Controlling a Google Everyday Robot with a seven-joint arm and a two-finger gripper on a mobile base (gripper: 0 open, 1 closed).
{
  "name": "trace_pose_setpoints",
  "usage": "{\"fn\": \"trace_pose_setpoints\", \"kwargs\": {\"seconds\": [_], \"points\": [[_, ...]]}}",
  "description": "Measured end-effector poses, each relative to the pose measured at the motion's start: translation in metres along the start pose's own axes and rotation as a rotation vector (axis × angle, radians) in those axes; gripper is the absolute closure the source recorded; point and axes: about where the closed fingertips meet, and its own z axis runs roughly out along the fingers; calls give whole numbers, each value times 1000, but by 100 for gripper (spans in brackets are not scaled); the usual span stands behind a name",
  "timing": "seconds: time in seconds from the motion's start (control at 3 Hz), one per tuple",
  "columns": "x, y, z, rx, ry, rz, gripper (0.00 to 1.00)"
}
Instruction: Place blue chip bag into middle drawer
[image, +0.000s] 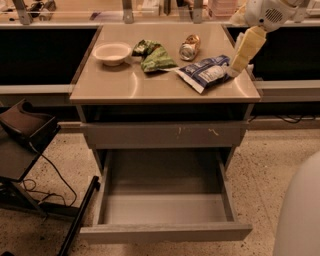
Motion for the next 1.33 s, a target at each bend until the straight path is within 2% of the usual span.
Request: {"fn": "trace_pose_setpoints", "kwargs": {"seconds": [0.33,0.67,1.0,1.33], "points": [[0,-7,3,26,-11,24,0],[-3,-35,11,94,-72,66,0],[-6,-63,27,126,-126,100,0],[-10,-77,53,92,-153,112,0]]}}
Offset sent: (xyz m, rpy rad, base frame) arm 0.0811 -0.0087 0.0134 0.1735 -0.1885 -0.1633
